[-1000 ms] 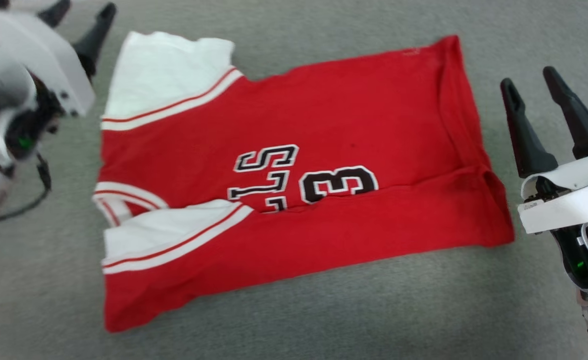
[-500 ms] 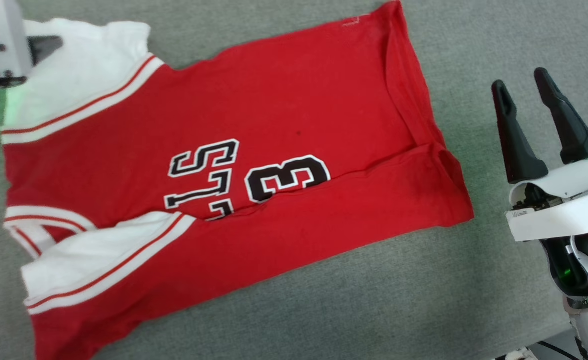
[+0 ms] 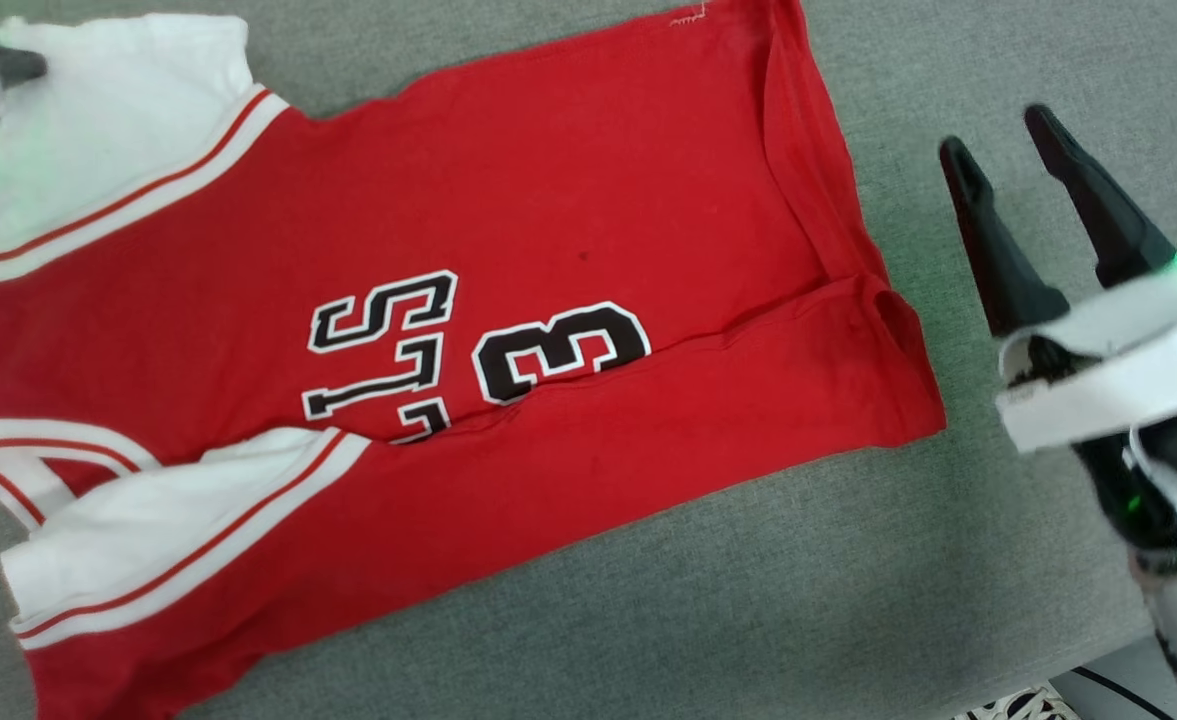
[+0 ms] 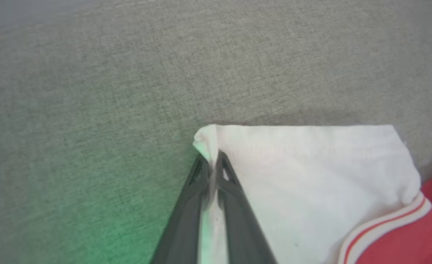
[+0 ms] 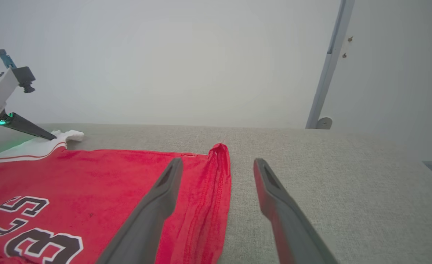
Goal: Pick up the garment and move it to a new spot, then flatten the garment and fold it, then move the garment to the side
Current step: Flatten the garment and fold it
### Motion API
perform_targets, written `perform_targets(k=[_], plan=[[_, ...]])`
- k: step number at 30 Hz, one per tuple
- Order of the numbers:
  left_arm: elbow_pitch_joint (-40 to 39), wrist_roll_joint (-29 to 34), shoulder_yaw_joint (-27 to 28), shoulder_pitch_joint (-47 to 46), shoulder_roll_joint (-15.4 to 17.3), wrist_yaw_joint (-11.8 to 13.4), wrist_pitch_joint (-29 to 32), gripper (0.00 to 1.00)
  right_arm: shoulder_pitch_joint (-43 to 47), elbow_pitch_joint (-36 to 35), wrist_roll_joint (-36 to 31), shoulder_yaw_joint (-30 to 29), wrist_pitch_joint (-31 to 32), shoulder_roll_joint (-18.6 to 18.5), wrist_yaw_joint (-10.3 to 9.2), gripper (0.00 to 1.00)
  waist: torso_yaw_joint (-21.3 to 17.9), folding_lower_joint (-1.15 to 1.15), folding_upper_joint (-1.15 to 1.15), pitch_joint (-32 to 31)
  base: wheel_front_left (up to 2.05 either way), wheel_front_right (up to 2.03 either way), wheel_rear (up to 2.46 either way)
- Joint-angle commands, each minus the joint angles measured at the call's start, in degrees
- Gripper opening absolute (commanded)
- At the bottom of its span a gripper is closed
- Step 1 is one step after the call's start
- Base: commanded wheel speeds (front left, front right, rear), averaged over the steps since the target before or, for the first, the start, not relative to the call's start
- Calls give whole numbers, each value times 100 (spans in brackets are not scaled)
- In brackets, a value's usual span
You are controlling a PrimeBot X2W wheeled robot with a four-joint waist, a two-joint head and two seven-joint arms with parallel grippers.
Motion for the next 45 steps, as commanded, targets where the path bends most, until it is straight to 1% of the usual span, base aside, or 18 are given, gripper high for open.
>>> perform_targets(k=[1,3,5,8,9,15,19,21,23,26,32,33,34,35,36,39,42,45], plan=[[48,-51,-76,296,-138,-44,37,0,-131,45,79,18,117,-17,-9,100,16,0,0,-16,0,0,0],[55,-103,-17,271,-174,-85,-60,0,-493,116,66,62,496,-107,-9,100,59,0,0,-14,0,0,0],[46,-96,-34,235,-255,-107,-78,0,-827,242,119,290,1050,-152,-9,100,118,0,0,0,0,0,0],[4,-57,-63,138,-395,-166,-106,0,-1483,548,329,629,1913,-287,-9,100,251,0,0,62,0,0,0],[-10,-42,-72,108,-455,-193,-125,0,-1728,682,462,690,2124,-269,-9,100,304,0,0,84,0,0,0],[-55,-39,-116,42,-708,-300,-247,0,-2938,1856,860,1100,3341,-284,-9,100,607,0,0,193,0,0,0],[-37,-53,-143,15,-791,-349,-278,0,-3477,2644,996,1377,4099,-309,-9,100,756,0,0,251,0,0,0],[-33,-61,-163,10,-817,-371,-290,0,-3676,2973,979,1452,4323,-340,-9,100,813,0,0,275,0,0,0],[-40,-66,-176,5,-832,-386,-309,0,-3818,3225,954,1527,4397,-342,-9,100,863,0,0,311,0,0,0],[-38,-94,-184,8,-843,-394,-343,0,-3963,3530,1028,1583,4311,-275,-9,100,917,0,0,359,0,0,0],[-69,-167,-187,17,-928,-404,-421,0,-4103,3978,1147,1827,4176,-260,-9,100,1017,0,0,410,0,0,0],[-78,-176,-189,19,-944,-407,-440,0,-4102,4028,1195,1877,4200,-259,-9,94,1032,0,0,407,0,0,0],[-90,-176,-188,20,-959,-409,-470,0,-4105,4052,1241,1951,4227,-258,-9,41,1045,0,0,400,0,0,0],[-108,-191,-183,17,-974,-411,-514,0,-4114,4073,1309,1983,4208,-264,-9,15,1060,0,0,389,0,0,0],[-132,-219,-170,22,-991,-413,-564,0,-4129,4094,1377,2000,4193,-277,-9,0,1074,0,0,369,0,0,0],[-282,-337,-119,82,-1046,-416,-743,0,-4153,4070,1516,2084,4042,-410,-9,0,1134,0,0,255,0,0,0],[-557,-492,-64,193,-1059,-418,-1048,0,-4108,4027,1608,2164,3806,-565,-9,0,1231,0,0,39,0,0,0],[-944,-707,38,349,-951,-418,-1384,0,-3974,3946,1779,2267,3620,-697,-9,0,1353,0,0,-238,0,0,0]])
